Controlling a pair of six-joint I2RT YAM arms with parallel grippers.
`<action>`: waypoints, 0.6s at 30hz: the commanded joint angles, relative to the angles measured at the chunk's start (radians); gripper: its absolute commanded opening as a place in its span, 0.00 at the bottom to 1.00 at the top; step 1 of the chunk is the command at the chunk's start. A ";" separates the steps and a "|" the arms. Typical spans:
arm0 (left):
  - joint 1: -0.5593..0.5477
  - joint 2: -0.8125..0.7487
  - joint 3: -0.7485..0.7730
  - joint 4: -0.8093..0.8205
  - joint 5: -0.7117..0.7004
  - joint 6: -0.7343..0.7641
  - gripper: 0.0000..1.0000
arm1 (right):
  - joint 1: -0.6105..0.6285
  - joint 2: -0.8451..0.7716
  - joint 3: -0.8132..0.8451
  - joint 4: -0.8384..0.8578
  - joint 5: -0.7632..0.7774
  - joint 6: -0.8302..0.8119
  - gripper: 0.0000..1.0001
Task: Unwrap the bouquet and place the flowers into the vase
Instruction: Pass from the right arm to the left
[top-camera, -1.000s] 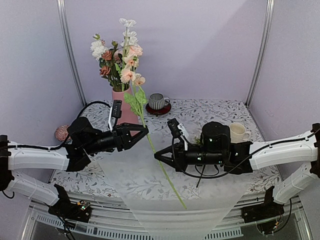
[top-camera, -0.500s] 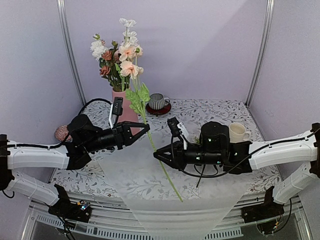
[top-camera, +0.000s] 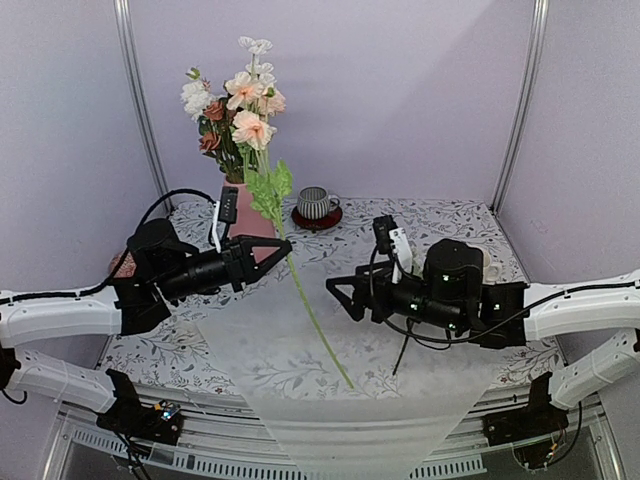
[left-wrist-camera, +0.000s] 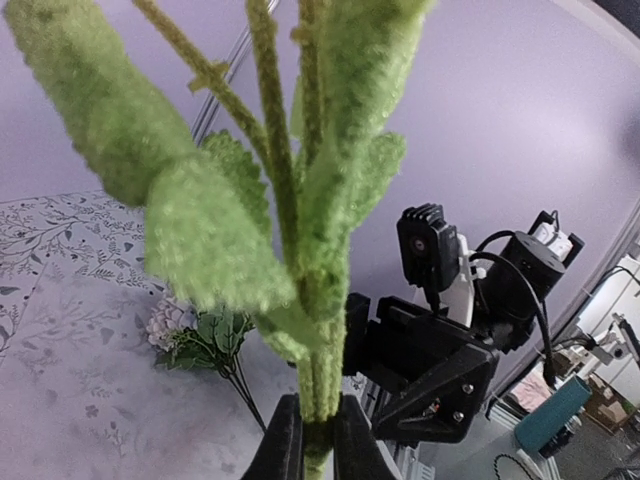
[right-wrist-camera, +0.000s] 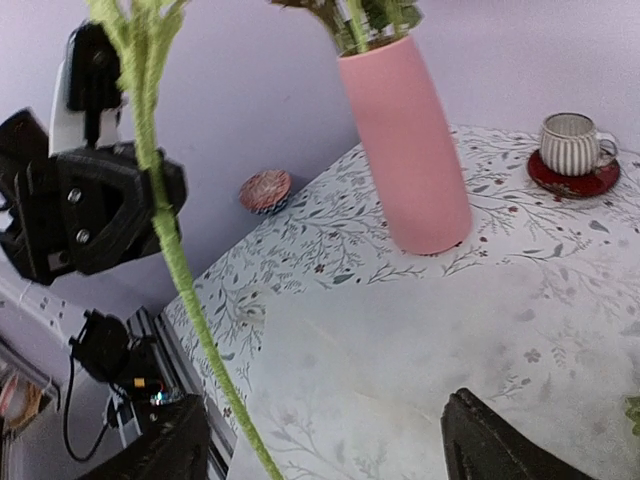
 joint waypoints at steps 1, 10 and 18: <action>-0.006 -0.037 0.047 -0.133 -0.072 0.061 0.04 | 0.002 -0.045 -0.049 -0.015 0.270 0.012 0.98; 0.072 -0.086 0.180 -0.422 -0.189 0.085 0.04 | -0.073 -0.017 -0.058 0.000 0.421 -0.162 0.99; 0.167 -0.153 0.257 -0.556 -0.195 0.116 0.04 | -0.189 0.003 -0.072 0.125 0.389 -0.302 0.99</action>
